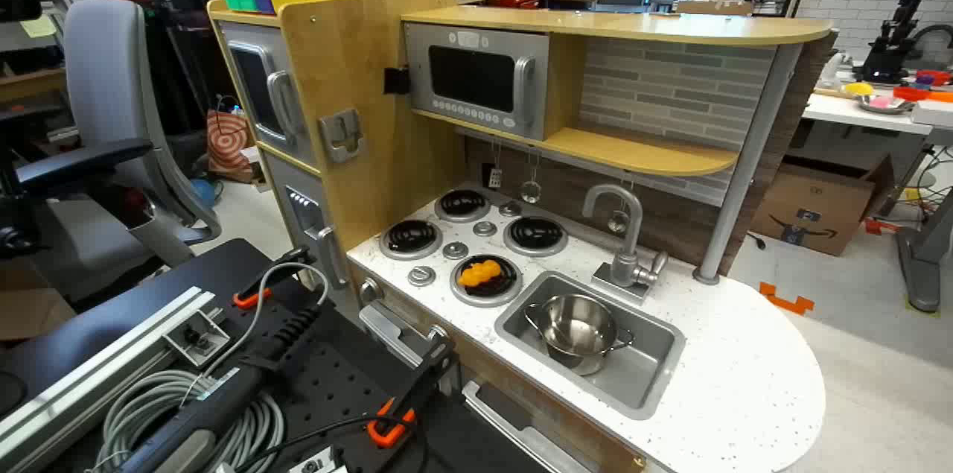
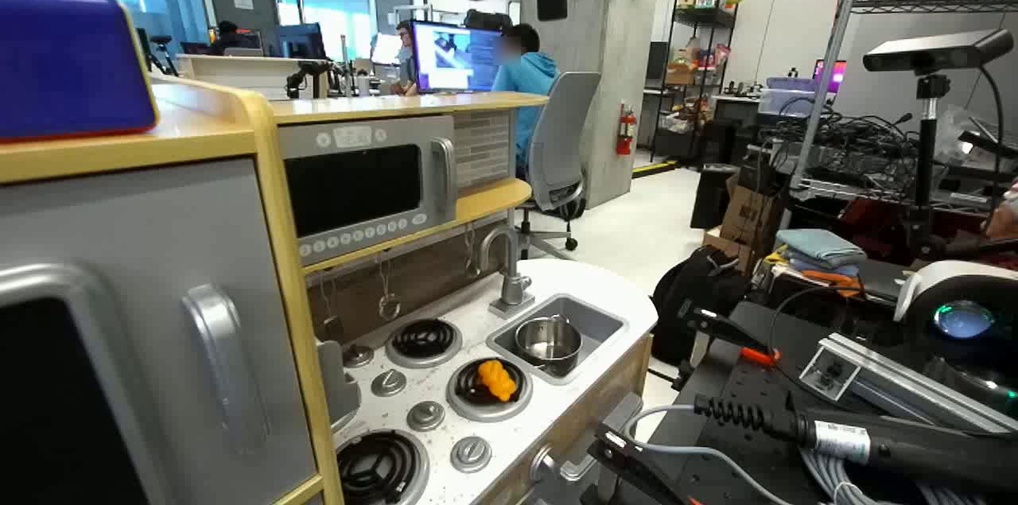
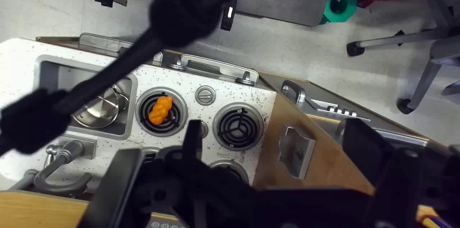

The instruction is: Put the plastic bread loaf inside the silver pot in the sink

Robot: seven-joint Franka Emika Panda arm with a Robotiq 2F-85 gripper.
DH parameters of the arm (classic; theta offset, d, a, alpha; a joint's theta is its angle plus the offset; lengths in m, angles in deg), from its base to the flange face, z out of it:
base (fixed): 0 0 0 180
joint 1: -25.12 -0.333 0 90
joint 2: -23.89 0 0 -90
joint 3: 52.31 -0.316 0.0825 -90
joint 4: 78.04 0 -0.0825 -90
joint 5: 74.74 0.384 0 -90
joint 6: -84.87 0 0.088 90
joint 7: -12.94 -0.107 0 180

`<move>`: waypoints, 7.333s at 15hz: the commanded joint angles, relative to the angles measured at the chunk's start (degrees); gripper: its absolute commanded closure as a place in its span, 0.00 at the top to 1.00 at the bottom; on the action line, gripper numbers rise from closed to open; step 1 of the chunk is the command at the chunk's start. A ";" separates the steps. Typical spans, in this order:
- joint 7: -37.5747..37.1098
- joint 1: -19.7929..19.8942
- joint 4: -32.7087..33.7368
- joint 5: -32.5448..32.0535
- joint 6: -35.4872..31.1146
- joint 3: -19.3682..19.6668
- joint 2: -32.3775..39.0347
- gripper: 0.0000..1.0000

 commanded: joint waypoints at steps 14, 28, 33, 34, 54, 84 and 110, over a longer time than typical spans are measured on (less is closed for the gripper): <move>-3.40 3.38 -2.00 -2.48 -27.40 5.31 21.13 1.00; -23.06 0.33 -4.79 -12.35 -45.23 10.13 27.25 1.00; -28.68 -0.83 1.48 -13.53 -48.02 14.32 39.22 1.00; -27.03 0.01 2.97 -11.25 -48.90 13.76 41.88 1.00; -17.55 1.19 17.50 -0.04 -54.05 14.42 65.34 1.00; -22.90 12.15 30.79 7.78 -41.72 21.53 67.30 0.20; -49.80 20.43 70.10 9.12 -4.82 20.71 91.13 0.69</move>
